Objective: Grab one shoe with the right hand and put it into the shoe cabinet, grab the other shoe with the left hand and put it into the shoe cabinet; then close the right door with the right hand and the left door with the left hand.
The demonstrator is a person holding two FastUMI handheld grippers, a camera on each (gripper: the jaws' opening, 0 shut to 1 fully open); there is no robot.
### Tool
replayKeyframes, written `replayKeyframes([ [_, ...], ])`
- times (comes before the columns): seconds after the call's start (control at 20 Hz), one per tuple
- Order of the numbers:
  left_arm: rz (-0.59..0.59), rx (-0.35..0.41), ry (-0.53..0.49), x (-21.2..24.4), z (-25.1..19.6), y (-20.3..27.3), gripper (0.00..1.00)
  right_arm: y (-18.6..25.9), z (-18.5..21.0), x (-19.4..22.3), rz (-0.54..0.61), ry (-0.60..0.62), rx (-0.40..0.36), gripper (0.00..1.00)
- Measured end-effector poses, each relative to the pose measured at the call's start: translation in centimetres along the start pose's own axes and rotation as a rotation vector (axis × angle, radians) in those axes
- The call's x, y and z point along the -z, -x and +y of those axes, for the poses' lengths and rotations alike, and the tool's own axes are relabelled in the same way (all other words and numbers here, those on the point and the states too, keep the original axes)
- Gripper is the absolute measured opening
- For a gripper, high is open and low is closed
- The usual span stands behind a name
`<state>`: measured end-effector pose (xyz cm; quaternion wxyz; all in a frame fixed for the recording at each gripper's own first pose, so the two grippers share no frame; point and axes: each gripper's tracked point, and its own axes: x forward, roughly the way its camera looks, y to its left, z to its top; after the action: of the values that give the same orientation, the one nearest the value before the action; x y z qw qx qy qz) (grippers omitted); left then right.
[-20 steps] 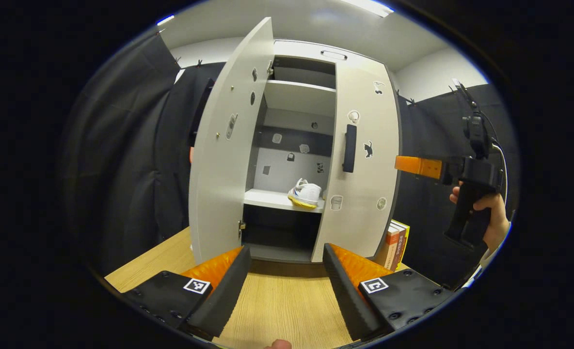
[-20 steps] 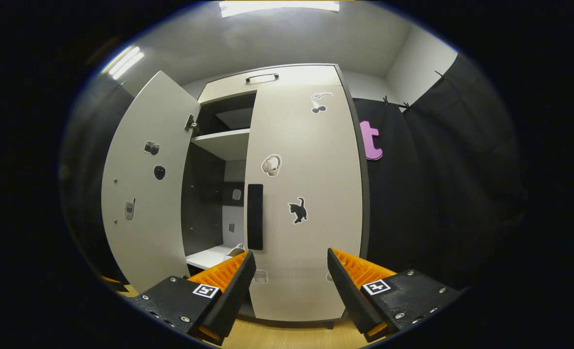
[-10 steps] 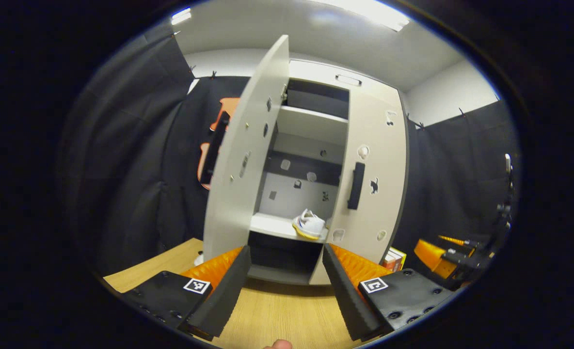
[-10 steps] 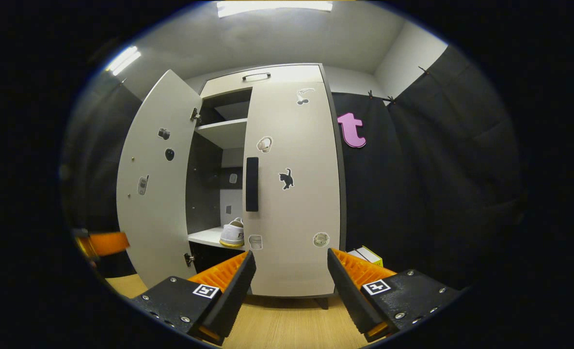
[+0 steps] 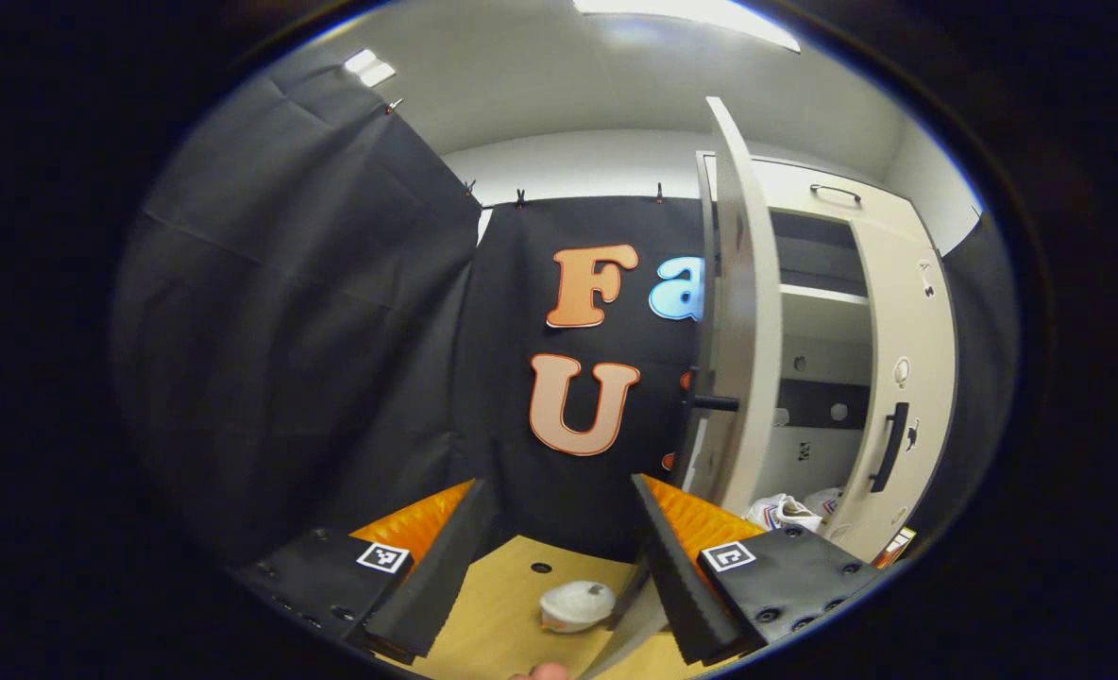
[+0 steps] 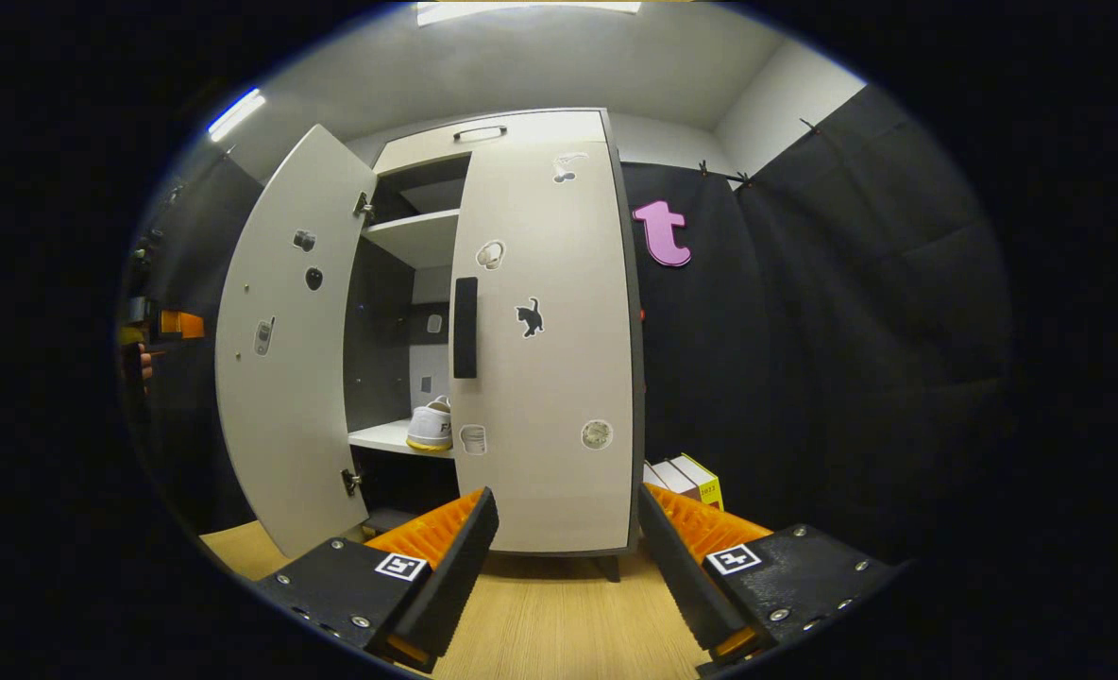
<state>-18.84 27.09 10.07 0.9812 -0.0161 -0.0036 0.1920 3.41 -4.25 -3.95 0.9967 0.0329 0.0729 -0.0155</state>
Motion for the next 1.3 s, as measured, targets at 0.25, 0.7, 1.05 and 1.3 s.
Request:
replayKeyframes([
  [0.25,0.003,0.004,-0.024,0.5,-0.4,-3.9,0.96,0.1,-0.9,-0.2,-0.004,0.007,0.02,0.92],
  [0.7,-0.005,0.033,-0.034,0.0,-1.2,-3.2,0.99,-1.0,0.2,-0.3,-0.01,-0.008,-0.011,0.92],
  [1.05,0.014,0.164,0.002,0.8,-6.8,-1.7,0.94,-1.0,-0.2,-0.1,-0.002,-0.003,-0.014,0.92],
  [1.3,0.032,0.291,0.018,1.4,-12.0,-1.0,0.99,-0.8,-0.8,-0.6,-0.014,-0.007,0.001,0.92],
])
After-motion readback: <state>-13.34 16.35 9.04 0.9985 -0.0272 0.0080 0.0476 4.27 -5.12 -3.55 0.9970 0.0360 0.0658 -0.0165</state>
